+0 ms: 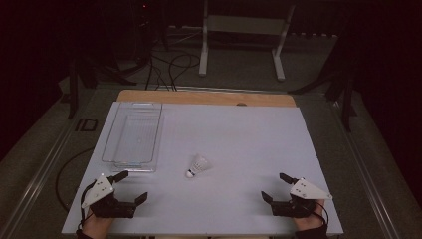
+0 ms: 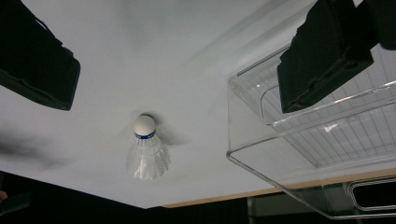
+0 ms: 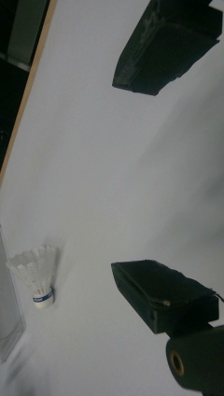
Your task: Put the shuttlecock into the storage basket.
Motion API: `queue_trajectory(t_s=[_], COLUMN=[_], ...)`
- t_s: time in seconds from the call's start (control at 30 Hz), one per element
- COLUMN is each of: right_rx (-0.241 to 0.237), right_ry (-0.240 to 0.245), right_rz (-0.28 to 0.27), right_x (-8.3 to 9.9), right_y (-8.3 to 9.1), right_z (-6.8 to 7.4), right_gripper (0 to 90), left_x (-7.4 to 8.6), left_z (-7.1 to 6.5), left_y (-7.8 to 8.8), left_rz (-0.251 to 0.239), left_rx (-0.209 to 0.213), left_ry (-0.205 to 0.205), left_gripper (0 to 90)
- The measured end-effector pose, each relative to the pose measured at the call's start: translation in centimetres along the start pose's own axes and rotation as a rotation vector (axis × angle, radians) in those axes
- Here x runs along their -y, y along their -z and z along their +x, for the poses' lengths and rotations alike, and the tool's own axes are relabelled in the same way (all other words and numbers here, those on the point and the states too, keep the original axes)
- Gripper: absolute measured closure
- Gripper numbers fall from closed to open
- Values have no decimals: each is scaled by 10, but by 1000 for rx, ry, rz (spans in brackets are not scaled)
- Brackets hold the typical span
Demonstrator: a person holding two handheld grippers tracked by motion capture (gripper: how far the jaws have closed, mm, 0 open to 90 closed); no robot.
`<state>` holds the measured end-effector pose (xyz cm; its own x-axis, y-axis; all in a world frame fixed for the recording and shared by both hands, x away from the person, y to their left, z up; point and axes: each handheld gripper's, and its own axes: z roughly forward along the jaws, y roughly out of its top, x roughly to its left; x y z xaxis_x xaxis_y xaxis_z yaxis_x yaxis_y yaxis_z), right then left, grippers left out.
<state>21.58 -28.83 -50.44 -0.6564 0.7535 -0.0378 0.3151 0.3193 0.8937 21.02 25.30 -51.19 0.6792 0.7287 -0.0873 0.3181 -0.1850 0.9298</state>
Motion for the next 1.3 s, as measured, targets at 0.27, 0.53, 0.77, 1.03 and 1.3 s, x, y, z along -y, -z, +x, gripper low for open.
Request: queue_trajectory(t_s=[0.27,0.53,0.77,1.03,1.3], right_rx=[24,22,20,29,24], right_ry=[4,-6,-6,-9,-2], right_rz=[-11,-1,0,-3,-3], right_x=[-2,0,0,-1,0], right_y=[4,0,0,1,0], right_z=[-1,-2,-2,-2,-2], right_gripper=[111,106,106,106,107], left_x=[-2,-6,-10,-17,-28], left_z=[-2,-4,-4,-4,-7], left_y=[-1,0,2,5,5], left_rz=[5,1,5,7,43], left_rx=[5,5,9,22,26], left_ry=[-12,-3,3,14,0], left_gripper=[1,1,1,1,1])
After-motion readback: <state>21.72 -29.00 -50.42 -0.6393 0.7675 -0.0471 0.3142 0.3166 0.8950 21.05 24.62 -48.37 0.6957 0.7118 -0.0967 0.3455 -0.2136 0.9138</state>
